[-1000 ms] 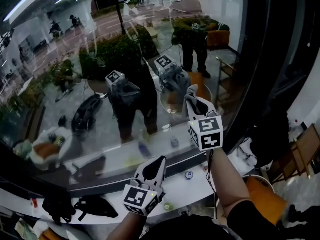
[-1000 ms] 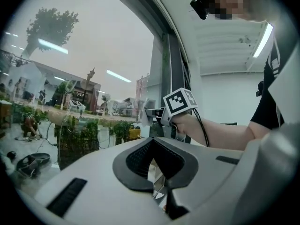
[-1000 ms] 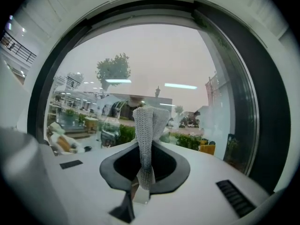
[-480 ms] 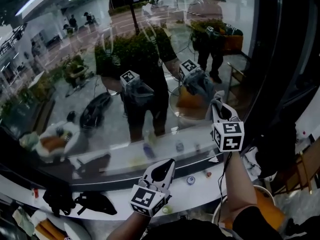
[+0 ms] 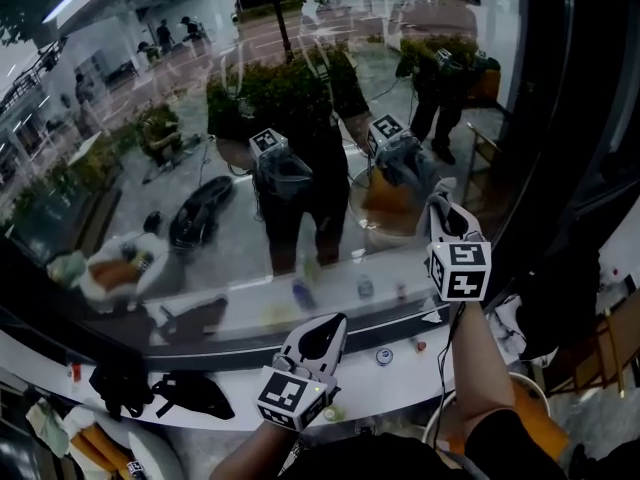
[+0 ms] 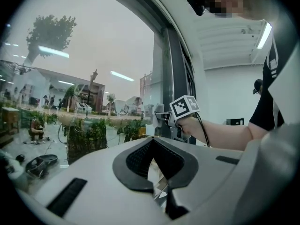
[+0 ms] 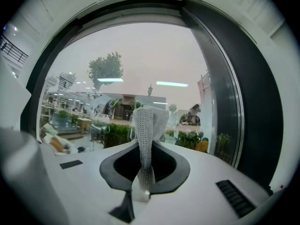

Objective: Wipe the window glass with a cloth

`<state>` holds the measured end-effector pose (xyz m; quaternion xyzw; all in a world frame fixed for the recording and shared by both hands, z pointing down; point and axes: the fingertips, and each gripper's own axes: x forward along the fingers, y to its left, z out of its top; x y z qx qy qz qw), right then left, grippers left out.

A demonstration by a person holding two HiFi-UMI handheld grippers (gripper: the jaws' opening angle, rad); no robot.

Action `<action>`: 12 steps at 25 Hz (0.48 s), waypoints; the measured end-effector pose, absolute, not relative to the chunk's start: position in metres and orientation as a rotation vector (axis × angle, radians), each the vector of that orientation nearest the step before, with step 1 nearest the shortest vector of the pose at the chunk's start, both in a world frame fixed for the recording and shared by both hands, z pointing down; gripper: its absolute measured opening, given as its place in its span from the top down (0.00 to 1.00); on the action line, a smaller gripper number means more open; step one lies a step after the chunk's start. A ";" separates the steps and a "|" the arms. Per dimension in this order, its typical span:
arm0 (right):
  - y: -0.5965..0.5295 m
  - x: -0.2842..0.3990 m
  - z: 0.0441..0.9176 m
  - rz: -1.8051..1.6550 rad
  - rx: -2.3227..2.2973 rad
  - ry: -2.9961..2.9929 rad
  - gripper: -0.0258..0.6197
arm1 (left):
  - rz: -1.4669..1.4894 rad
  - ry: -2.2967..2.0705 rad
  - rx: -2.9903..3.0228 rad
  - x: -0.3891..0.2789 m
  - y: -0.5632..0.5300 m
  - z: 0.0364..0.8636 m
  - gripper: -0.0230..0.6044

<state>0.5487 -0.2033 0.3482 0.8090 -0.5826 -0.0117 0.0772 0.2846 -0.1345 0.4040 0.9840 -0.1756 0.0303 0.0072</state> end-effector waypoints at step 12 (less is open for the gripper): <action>-0.203 0.546 0.348 -0.051 2.418 -1.759 0.88 | 0.090 -0.567 3.067 0.282 -0.133 0.406 0.95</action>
